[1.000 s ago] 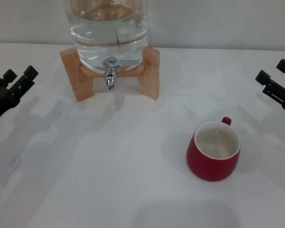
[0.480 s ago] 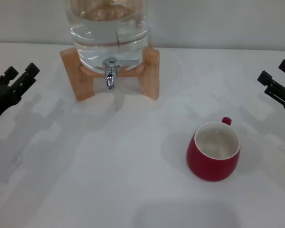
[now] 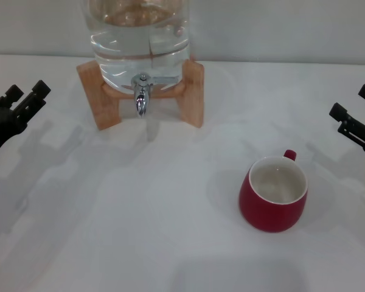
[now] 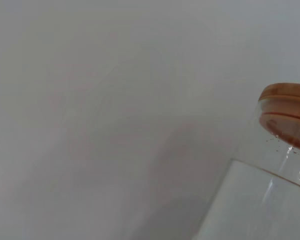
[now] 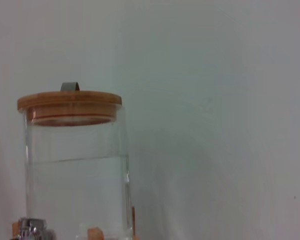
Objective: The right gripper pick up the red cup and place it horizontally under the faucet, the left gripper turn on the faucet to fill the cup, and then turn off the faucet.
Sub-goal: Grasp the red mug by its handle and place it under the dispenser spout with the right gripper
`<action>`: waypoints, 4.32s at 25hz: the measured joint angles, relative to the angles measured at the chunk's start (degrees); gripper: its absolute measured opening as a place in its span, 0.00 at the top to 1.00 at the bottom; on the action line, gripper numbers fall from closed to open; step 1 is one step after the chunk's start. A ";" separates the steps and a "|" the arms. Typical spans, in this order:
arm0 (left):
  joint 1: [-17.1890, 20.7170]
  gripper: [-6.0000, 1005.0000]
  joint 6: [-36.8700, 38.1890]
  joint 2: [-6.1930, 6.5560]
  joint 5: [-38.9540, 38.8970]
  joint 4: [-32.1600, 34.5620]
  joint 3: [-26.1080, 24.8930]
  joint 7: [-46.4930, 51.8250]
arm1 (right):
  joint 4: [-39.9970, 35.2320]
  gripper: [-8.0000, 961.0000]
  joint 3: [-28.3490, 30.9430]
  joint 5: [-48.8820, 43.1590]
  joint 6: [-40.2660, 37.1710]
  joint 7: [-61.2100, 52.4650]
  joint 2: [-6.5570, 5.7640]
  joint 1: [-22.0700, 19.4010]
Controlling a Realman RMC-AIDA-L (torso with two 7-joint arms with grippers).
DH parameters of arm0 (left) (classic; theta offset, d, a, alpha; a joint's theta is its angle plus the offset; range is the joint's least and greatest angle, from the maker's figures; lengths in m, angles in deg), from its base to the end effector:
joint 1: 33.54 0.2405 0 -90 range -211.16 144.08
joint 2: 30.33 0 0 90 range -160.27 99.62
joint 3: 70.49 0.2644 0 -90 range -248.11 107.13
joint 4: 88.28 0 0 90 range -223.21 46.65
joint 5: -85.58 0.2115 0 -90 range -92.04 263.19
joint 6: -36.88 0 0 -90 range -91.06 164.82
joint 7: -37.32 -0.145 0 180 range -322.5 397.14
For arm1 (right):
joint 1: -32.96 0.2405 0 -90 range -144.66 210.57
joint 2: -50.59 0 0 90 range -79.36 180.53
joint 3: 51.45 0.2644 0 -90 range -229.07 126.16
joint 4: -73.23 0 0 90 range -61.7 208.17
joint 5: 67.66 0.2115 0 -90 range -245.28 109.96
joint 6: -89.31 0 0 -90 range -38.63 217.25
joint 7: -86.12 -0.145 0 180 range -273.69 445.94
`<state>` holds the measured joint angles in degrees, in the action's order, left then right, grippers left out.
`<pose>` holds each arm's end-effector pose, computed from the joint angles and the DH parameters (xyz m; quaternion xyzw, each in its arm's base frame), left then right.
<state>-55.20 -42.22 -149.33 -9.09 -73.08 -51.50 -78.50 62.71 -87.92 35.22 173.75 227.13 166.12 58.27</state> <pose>-0.3521 0.3101 0.0227 -0.6935 -0.3808 -0.4528 0.4110 0.3151 0.3221 0.0109 -0.8127 0.1613 0.3876 0.4041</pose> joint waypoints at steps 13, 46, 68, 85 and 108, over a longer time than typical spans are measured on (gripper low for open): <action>-0.02 0.13 0.20 0.00 0.00 0.00 -0.09 0.27 | 0.22 0.19 -0.19 -1.29 -0.72 3.29 0.10 -0.68; -0.02 0.13 0.26 -0.08 0.01 -0.45 -0.10 0.24 | 0.16 0.19 -8.87 -2.34 -9.35 9.26 0.39 -0.30; 0.12 0.13 0.25 -0.09 0.01 -0.44 0.09 0.32 | 2.61 0.20 -10.25 -2.33 -11.07 9.29 0.62 0.36; 0.21 0.13 0.01 -0.18 0.01 -0.44 -0.11 0.42 | 4.54 0.20 -10.38 -2.10 -13.23 10.87 0.66 2.88; 0.30 0.14 0.18 -0.27 0.00 -0.53 -0.18 0.42 | 3.76 0.21 -10.38 -2.03 -16.13 10.86 0.54 3.95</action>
<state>-54.90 -42.04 -149.60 -9.09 -73.61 -51.69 -78.08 66.47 -98.30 33.19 157.62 238.00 166.66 62.23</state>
